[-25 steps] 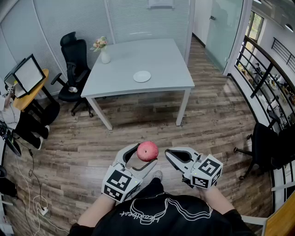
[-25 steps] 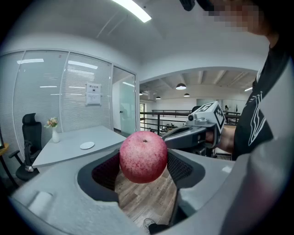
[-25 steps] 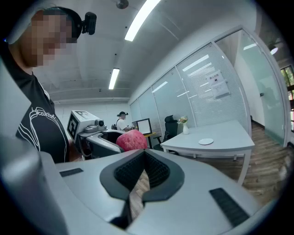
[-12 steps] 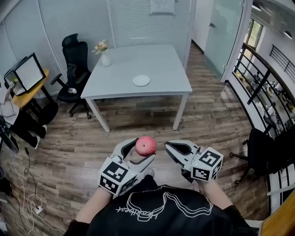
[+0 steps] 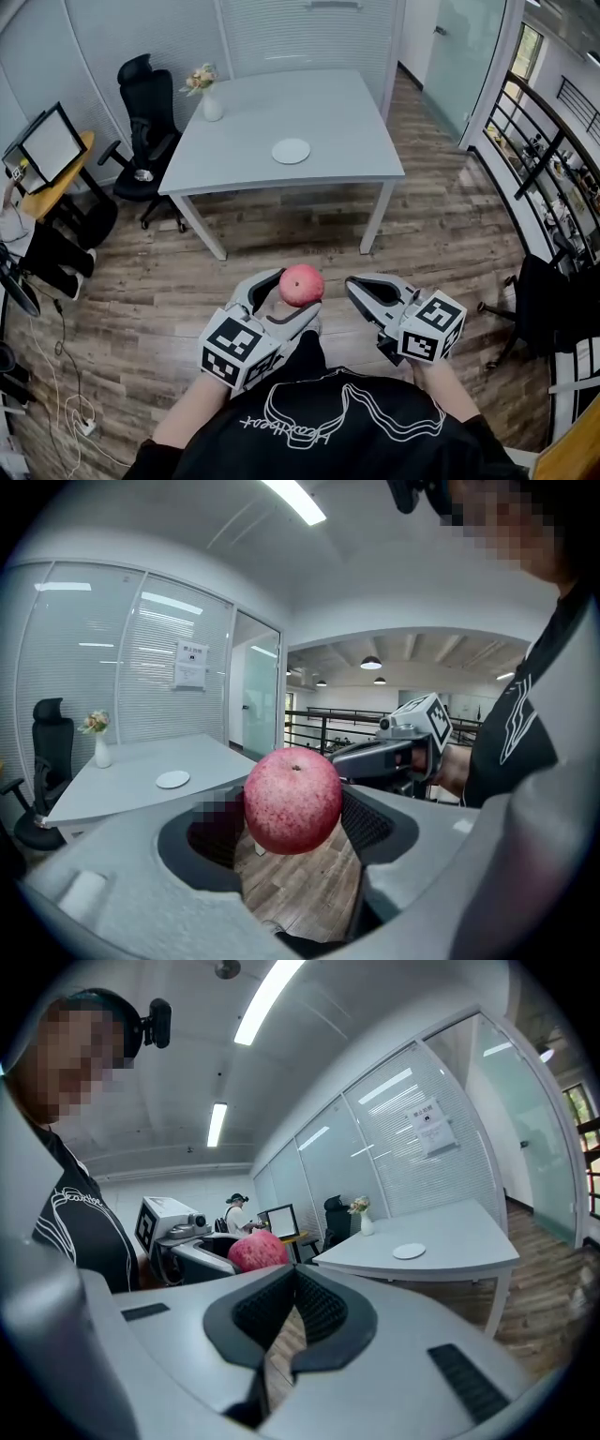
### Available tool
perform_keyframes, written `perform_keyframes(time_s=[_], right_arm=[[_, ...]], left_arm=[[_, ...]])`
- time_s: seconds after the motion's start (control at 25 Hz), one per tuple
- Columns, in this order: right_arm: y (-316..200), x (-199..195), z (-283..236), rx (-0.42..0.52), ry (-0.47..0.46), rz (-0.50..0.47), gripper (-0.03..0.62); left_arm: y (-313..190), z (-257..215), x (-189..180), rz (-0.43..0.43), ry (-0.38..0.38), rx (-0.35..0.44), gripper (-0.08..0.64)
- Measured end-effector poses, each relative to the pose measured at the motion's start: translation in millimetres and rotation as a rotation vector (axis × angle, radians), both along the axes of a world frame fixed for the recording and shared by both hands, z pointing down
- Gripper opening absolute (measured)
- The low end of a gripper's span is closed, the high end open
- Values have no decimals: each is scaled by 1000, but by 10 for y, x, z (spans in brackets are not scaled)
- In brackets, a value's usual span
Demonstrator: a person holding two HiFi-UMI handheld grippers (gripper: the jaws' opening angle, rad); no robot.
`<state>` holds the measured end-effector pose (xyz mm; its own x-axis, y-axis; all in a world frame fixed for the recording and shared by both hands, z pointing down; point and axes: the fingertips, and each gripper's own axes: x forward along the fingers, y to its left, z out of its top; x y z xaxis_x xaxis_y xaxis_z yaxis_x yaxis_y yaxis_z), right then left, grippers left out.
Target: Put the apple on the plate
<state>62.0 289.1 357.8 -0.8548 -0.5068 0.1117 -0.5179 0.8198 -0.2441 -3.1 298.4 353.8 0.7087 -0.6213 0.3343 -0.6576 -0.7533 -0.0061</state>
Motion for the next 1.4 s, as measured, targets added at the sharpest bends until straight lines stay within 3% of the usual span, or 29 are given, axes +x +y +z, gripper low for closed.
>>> perform_keyframes(time_s=[0.36, 0.76, 1.0, 1.2, 1.4], right_arm=[[-1394, -59, 93, -83, -24, 26, 11], [-2931, -284, 383, -189, -19, 65, 11], [-3421, -477, 524, -177, 52, 73, 11], [-3565, -472, 432, -257, -121, 60, 11], [-3709, -386, 634, -322, -103, 76, 11]], left_arm=[[-1464, 73, -60, 17, -20, -74, 316], [-3074, 370, -364, 5, -15, -142, 316], [-3531, 484, -528, 20, -25, -144, 316], [-3668, 551, -546, 41, 5, -177, 316], [-3852, 641, -562, 15, -4, -175, 316]])
